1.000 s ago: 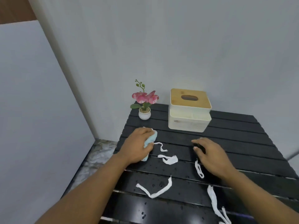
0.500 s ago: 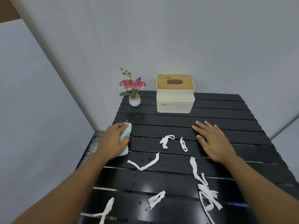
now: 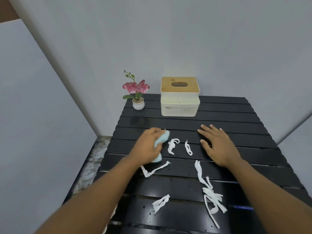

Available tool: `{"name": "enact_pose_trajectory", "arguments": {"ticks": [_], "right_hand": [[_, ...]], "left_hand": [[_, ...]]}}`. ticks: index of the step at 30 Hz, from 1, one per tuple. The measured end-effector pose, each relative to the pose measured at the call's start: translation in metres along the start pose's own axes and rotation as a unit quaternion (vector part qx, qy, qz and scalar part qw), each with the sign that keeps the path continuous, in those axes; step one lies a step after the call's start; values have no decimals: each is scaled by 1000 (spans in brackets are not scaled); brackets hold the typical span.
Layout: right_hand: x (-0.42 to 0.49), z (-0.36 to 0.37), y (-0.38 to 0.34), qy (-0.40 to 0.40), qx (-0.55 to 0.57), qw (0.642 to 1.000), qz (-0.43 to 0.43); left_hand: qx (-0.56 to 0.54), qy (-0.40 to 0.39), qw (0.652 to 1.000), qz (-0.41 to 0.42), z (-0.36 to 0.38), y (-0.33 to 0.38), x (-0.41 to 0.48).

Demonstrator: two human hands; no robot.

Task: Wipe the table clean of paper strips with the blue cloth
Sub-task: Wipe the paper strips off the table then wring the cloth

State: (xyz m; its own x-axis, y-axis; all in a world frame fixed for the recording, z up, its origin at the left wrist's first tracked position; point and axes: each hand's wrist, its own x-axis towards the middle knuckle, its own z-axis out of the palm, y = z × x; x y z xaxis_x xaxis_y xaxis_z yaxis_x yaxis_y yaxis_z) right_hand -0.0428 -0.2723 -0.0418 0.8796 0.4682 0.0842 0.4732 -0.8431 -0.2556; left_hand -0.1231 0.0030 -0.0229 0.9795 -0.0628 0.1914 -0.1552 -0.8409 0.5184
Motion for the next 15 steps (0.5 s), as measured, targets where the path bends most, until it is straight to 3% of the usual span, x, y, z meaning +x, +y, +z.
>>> {"name": "enact_pose_trajectory", "arguments": {"ticks": [3,6,8,12,15], "right_hand": [[-7,-2,-1,10,19,1000,13],[-29,-4,0,11,40,999,27],[-51,-6,1,3,21,999,30],[-99,-2,-9,-2,-1,998,61],[-123,3,-20,19,-9,996,91]], "left_hand": [[32,43,997,-62,-43,-33,-13],[75,14,994,-74,-71,-60,-58],[93,-10,994,-55,-68,-63,-85],[100,24,993,-61,-44,-40,-89],[89,23,996,-13,-9,-2,-81]]}}
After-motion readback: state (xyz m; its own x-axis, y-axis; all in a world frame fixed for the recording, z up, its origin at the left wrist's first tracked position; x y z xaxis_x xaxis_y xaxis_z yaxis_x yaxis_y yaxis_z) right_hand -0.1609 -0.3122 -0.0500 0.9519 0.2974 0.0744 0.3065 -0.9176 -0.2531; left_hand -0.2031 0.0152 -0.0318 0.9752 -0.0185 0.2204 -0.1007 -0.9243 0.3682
